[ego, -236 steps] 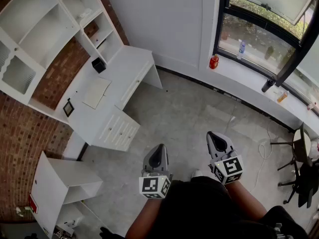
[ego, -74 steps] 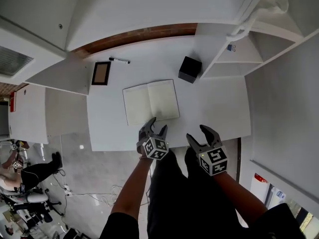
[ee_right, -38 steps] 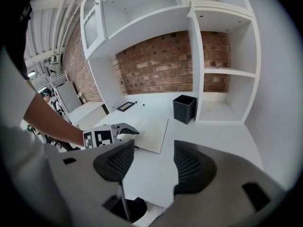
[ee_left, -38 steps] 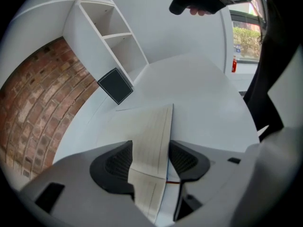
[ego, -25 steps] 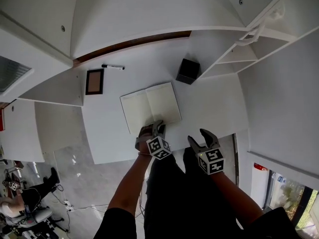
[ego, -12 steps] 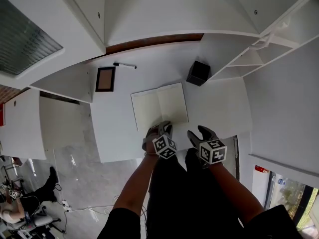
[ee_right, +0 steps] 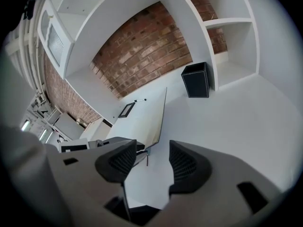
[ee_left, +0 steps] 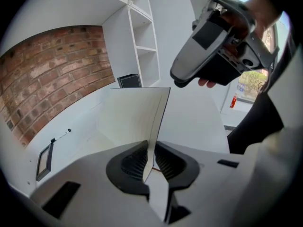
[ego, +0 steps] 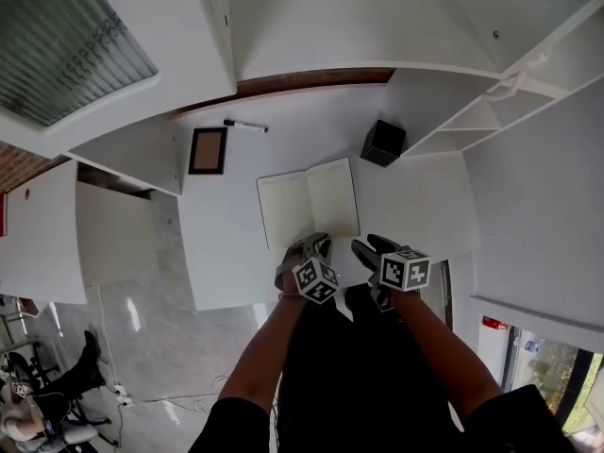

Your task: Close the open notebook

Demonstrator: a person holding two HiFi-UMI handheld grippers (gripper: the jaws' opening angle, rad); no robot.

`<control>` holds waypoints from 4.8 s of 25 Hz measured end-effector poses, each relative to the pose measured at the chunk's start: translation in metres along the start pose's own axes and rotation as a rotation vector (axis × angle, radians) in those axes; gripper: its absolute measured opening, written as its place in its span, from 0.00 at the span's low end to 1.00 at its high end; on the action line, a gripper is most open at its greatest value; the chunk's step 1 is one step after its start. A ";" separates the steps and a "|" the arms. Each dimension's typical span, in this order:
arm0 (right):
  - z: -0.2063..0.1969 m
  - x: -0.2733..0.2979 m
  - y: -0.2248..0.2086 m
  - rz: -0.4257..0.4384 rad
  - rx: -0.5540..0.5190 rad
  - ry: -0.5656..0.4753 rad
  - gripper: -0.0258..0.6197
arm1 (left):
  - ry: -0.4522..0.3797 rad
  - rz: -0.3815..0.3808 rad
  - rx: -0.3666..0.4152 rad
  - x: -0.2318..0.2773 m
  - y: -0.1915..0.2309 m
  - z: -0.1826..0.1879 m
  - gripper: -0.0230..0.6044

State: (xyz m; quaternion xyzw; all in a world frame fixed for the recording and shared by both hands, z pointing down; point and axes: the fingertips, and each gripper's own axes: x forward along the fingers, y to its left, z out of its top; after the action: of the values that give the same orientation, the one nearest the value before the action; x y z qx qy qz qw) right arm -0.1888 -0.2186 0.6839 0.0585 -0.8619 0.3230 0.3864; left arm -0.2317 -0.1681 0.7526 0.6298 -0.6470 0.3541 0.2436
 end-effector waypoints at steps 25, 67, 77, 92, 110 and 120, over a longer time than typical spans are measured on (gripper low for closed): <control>0.012 0.033 0.022 0.119 -0.143 0.146 0.08 | -0.014 0.005 -0.295 -0.015 -0.009 -0.015 0.11; -0.026 0.122 0.137 0.355 -0.471 0.381 0.08 | -0.316 0.292 -1.071 -0.116 0.034 -0.085 0.06; -0.047 0.154 0.142 0.361 -0.511 0.440 0.08 | -0.299 0.324 -1.118 -0.122 0.032 -0.102 0.06; -0.075 0.194 0.153 0.317 -0.553 0.480 0.11 | -0.234 0.479 -1.192 -0.147 0.043 -0.144 0.06; -0.085 0.186 0.170 0.355 -0.533 0.388 0.29 | -0.281 0.441 -1.159 -0.172 0.028 -0.141 0.06; -0.036 0.089 0.164 0.322 -0.466 0.179 0.27 | -0.405 0.362 -0.982 -0.209 0.030 -0.088 0.06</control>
State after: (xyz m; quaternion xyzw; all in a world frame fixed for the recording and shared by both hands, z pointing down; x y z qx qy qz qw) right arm -0.2855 -0.0549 0.6805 -0.1981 -0.8735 0.1776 0.4077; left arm -0.2545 0.0321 0.6439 0.3764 -0.8676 -0.0806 0.3147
